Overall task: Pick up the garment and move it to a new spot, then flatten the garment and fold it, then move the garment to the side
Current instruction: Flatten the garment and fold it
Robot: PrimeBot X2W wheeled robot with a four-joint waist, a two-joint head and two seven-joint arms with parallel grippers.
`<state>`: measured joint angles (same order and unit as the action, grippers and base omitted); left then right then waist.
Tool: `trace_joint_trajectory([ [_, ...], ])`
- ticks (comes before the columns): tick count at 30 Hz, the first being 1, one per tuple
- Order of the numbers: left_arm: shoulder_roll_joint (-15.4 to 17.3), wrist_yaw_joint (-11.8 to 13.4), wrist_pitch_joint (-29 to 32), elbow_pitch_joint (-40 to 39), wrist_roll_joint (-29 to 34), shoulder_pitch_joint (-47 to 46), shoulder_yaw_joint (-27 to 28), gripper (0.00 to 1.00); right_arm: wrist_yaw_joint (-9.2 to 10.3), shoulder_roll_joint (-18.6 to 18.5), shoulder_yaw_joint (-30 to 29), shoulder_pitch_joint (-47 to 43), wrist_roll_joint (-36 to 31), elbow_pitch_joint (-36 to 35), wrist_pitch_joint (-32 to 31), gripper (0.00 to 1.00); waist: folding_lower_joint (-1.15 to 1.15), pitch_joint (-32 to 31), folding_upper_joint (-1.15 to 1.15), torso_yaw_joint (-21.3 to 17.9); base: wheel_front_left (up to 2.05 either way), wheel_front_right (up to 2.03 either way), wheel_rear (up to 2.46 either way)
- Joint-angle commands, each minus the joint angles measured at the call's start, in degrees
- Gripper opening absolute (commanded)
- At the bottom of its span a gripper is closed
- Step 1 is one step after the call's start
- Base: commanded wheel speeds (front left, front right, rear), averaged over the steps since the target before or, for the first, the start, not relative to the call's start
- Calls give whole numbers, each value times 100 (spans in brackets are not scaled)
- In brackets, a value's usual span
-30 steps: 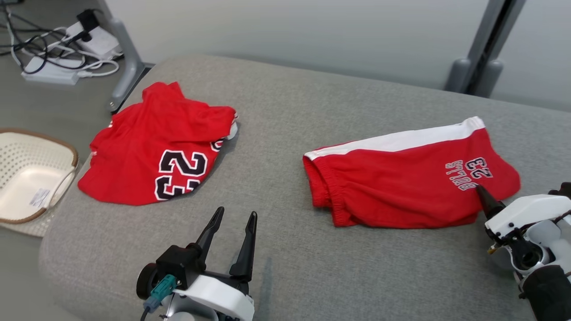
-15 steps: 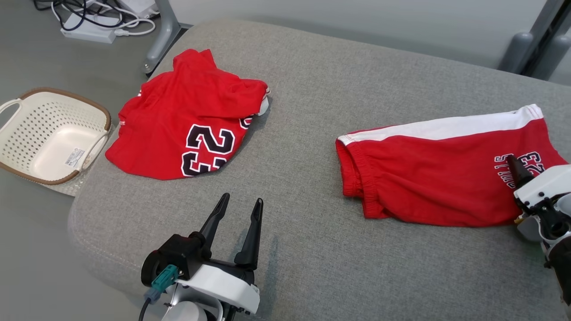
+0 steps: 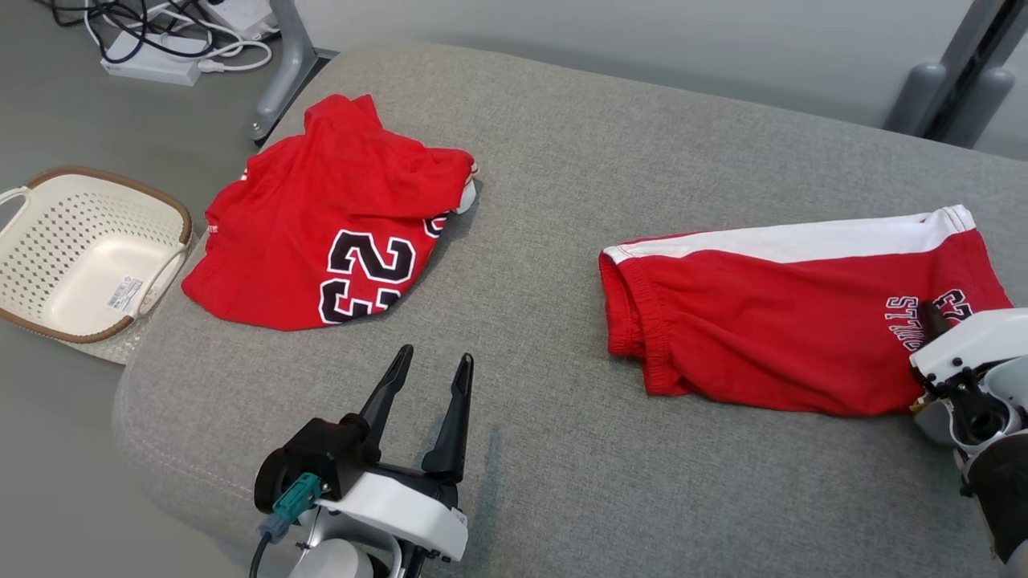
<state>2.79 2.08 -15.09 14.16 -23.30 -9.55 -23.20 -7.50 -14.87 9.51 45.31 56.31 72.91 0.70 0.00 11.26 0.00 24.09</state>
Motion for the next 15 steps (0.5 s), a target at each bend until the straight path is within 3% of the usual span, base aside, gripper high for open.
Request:
trace_joint_trajectory([
  [1,23,-7,-8,16,8,19,17,100,1,-14,-41,-158,72,4,78,0,0,-80,0,-75,0,0,0],
  [15,23,-69,-8,148,93,309,35,100,0,45,-173,-1031,388,-80,852,0,0,-787,0,-607,0,0,0],
])
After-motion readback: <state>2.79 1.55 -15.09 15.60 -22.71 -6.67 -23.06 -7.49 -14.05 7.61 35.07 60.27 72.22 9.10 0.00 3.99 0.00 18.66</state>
